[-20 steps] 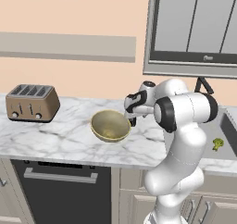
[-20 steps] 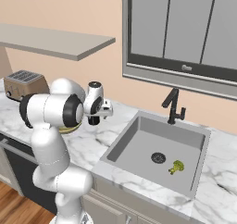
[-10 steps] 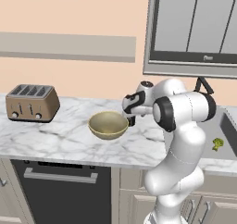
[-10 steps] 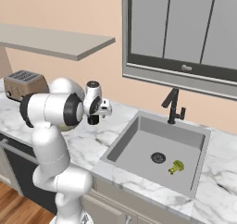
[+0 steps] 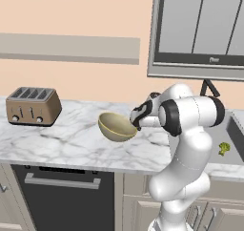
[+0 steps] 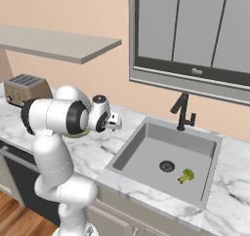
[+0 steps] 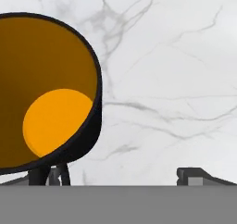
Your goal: Clear the mugs and bowl far away from the sink.
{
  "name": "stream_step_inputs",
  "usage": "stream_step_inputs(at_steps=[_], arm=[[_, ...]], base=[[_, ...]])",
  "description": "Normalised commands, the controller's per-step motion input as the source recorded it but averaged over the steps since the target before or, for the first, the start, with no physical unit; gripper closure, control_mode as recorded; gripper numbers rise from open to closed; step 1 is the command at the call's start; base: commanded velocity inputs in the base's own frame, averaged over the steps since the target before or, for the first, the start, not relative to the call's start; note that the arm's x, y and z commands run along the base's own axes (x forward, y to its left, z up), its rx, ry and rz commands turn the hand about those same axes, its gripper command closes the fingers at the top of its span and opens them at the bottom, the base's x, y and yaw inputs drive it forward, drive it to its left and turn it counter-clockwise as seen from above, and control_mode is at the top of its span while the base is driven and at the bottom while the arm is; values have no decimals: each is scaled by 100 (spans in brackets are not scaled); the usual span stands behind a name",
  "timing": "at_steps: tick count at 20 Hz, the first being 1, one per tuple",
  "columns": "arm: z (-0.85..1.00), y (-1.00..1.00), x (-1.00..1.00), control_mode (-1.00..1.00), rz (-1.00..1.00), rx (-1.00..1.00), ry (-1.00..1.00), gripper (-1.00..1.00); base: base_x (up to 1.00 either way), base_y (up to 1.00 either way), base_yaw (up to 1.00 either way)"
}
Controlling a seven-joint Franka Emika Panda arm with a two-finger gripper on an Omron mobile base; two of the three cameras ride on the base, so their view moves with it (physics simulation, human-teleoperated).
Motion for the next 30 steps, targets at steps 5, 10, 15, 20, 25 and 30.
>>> stream_step_inputs(at_steps=[5,10,15,20,25,30], arm=[[-18,0,5,-100,-8,0,-13,100],[0,2,22,-100,0,0,-21,100],[0,0,0,-100,0,7,-14,100],[7,0,0,-100,0,13,-10,100],[42,-13,-5,-100,0,17,-9,100],[36,-45,-40,-100,0,14,-5,100]], base=[[0,0,0],[0,0,0],[0,0,0],[0,0,0],[0,0,0],[0,0,0]])
